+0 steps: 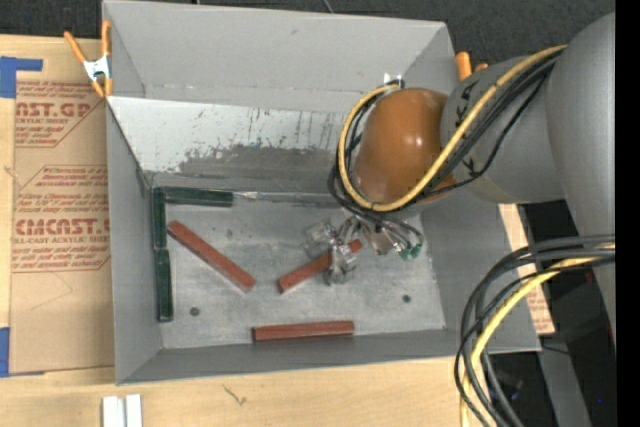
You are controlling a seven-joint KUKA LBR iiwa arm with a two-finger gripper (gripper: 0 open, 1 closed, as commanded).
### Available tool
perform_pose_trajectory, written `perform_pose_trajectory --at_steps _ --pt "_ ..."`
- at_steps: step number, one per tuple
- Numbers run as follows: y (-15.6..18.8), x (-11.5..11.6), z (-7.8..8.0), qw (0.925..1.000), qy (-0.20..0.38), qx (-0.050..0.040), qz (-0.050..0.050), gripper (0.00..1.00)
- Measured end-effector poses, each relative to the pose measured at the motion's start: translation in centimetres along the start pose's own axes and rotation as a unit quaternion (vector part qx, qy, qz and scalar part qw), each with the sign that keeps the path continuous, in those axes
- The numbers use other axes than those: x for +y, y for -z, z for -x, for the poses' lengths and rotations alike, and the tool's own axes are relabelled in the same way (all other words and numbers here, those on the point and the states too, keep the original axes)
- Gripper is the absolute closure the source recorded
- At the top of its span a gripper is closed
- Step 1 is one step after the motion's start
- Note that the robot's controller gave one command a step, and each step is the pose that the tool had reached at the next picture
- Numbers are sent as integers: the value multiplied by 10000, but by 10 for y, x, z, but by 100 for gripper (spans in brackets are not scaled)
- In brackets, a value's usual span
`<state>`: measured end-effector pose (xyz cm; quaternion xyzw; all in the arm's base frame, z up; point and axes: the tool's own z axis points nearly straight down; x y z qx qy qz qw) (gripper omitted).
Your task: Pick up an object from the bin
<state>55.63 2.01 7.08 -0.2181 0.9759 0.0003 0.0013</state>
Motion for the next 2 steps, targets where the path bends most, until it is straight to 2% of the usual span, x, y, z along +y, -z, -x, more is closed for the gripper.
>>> perform_pose_trajectory --at_steps 2 --pt "16 1 -1 10000 3 25 7 100"
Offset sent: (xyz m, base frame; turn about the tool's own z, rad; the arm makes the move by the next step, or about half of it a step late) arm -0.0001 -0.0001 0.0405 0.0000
